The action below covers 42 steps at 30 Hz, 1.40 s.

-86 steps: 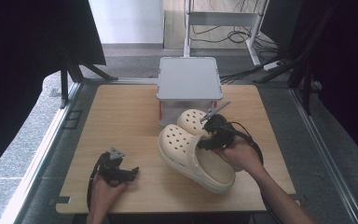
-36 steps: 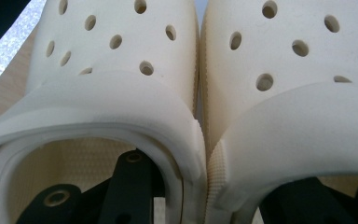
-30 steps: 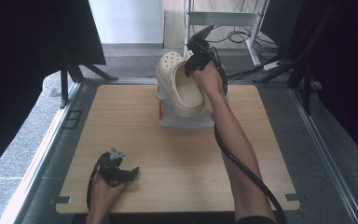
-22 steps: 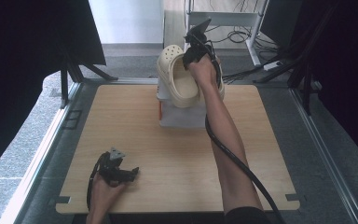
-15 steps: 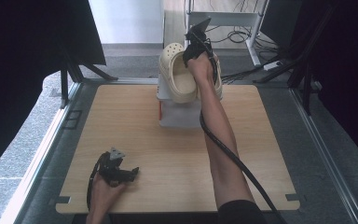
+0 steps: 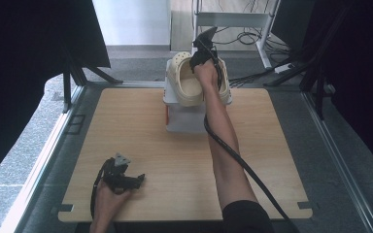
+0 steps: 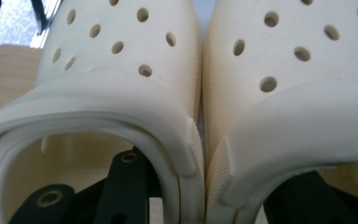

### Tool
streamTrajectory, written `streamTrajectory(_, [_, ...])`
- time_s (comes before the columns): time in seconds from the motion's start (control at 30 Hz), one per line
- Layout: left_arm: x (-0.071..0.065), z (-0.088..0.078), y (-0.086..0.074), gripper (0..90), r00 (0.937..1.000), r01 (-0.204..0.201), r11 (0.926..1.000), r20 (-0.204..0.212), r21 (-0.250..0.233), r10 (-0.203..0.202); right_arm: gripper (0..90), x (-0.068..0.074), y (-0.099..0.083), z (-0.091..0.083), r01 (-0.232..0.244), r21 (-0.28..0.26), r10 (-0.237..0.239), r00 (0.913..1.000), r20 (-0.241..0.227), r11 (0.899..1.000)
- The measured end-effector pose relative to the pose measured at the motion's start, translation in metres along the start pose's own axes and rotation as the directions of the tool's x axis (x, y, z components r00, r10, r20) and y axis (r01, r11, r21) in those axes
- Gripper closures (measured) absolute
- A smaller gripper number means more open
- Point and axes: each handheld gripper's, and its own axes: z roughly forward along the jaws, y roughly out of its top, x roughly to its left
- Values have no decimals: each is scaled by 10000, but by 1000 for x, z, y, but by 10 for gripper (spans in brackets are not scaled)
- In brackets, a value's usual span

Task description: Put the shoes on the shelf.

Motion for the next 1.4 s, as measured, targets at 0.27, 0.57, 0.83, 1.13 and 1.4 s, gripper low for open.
streamTrajectory(0.27, [0,0,0,0,10000,-5,10000,4,-3,5,438,-4,-6,-5,715,-380,-724,9971,-231,9967])
streamTrajectory(0.57, [0,0,0,0,10000,-20,10000,10,0,20,260,-7,-16,-21,2358,-700,-2401,9688,-610,9693])
streamTrajectory(0.83, [0,0,0,0,10000,-17,10000,-17,-23,17,182,-9,-28,-37,3060,-891,-3133,9458,-850,9479])
streamTrajectory(1.13, [0,0,0,0,10000,-22,10000,-14,-12,22,139,-9,-46,-61,3760,-1364,-3927,9107,-1283,9165])
streamTrajectory(1.4, [0,0,0,0,10000,-16,10000,-13,-15,16,128,-5,-70,-70,4527,-1662,-4762,8664,-1500,8760])
